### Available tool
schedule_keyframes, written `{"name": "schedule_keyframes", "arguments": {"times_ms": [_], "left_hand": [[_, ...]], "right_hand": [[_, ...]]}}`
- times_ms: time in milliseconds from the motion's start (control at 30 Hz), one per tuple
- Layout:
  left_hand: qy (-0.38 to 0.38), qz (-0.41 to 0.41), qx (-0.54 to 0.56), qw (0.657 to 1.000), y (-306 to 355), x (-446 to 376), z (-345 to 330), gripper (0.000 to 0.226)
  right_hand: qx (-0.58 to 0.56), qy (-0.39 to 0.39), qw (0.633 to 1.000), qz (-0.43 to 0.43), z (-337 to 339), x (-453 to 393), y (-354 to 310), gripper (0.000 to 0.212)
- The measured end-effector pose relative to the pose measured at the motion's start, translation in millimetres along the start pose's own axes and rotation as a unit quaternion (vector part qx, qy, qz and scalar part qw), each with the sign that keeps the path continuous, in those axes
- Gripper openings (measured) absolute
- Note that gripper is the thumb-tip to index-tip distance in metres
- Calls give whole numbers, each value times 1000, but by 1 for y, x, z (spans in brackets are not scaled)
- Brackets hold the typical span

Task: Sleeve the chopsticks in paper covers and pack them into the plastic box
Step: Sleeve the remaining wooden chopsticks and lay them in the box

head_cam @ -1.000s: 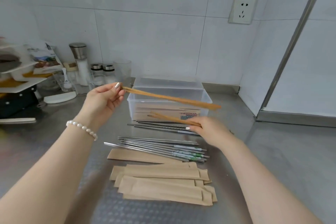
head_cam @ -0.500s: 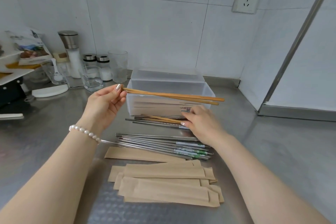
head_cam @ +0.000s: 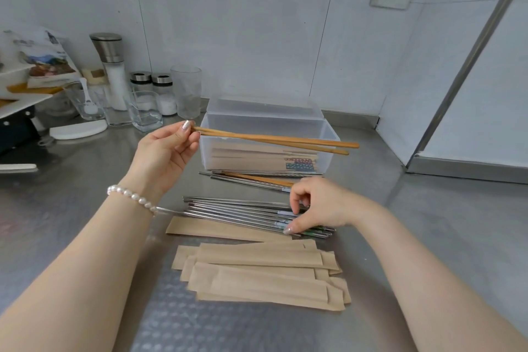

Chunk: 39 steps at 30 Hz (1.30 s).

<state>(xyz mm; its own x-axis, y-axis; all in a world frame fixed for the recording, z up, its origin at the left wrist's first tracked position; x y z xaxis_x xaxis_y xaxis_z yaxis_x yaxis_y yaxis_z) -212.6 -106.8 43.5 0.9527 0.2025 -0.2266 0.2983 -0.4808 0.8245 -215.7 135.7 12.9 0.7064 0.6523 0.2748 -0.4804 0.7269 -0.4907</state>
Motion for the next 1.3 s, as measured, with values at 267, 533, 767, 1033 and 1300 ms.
{"name": "schedule_keyframes", "arguments": {"times_ms": [267,533,767,1033,1300], "left_hand": [[-1,19,-6,1000,-4,2,0,33],[-27,75,-46,996,-12,8,-6,22],[-54,236,-155,958,-32,23,4,41],[-53,319,-242,915,-49,33,13,14],[-80,335,-396,851,-53,35,9,7]], "right_hand": [[-23,49,999,3,5,-3,6,17],[-57,124,989,-57,18,-9,43,16],[-139,194,971,-25,40,1,63,5],[-213,214,953,-20,49,9,76,22],[-119,147,982,1,45,14,37,15]]}}
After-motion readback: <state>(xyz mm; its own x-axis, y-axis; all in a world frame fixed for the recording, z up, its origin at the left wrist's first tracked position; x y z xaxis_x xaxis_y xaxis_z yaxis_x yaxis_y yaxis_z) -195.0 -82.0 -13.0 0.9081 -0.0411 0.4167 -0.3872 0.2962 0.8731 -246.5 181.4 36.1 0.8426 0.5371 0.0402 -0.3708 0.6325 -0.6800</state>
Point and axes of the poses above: each hand's wrist, its own x-axis away from the middle knuckle, its own z-axis out of the back of the hand, y = z × x, the point moved 10 cm from there along -x, towards the middle knuckle, and after that the axes turned 9 degrees about -y, right-handed, at the moved point
